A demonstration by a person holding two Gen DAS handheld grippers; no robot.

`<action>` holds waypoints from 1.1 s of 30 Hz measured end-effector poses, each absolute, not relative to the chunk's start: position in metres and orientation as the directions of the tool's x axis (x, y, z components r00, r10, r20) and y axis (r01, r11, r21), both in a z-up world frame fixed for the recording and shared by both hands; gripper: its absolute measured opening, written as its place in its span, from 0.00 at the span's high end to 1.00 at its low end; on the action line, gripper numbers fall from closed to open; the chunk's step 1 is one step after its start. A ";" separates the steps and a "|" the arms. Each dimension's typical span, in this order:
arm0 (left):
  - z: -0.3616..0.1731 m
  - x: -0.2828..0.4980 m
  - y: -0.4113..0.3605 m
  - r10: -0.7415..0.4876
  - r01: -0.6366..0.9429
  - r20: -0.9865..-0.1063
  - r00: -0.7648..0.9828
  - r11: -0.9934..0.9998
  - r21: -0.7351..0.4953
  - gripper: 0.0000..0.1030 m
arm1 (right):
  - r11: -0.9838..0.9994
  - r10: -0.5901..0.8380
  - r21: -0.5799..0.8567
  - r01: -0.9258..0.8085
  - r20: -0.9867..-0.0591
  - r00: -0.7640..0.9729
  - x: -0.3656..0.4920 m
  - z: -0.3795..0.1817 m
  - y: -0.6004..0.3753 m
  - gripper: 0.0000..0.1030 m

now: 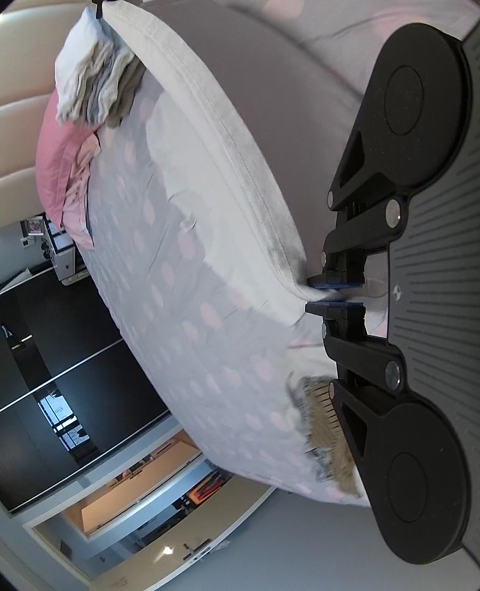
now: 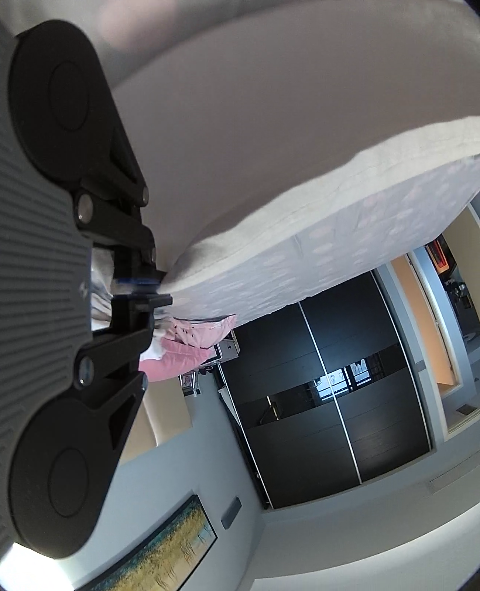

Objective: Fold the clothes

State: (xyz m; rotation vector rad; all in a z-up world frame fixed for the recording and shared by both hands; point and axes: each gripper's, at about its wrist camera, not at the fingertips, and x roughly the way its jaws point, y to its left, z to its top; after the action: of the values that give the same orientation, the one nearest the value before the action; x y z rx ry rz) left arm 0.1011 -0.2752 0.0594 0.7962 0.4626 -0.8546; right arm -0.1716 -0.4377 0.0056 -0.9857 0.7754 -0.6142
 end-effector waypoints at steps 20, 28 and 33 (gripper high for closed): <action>-0.046 0.263 -0.442 -0.290 0.764 -0.713 0.638 0.354 0.540 0.96 | 0.522 -0.761 -0.849 0.082 -0.420 0.494 0.026 -0.059 -0.582 0.95; -0.083 0.292 -0.464 -0.249 0.773 -0.749 0.615 0.381 0.508 0.95 | 0.587 -0.743 -0.806 0.075 -0.499 0.447 0.074 -0.100 -0.623 0.92; -0.088 0.305 -0.466 -0.229 0.762 -0.759 0.610 0.433 0.482 0.85 | 0.646 -0.724 -0.751 0.133 -0.548 0.419 0.097 -0.105 -0.644 0.77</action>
State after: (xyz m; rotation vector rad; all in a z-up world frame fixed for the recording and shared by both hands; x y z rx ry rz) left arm 0.3047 -0.4662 -0.0880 0.9262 0.6685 -0.6780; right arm 0.0970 -0.6439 -0.1050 -0.6879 1.0023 -0.5940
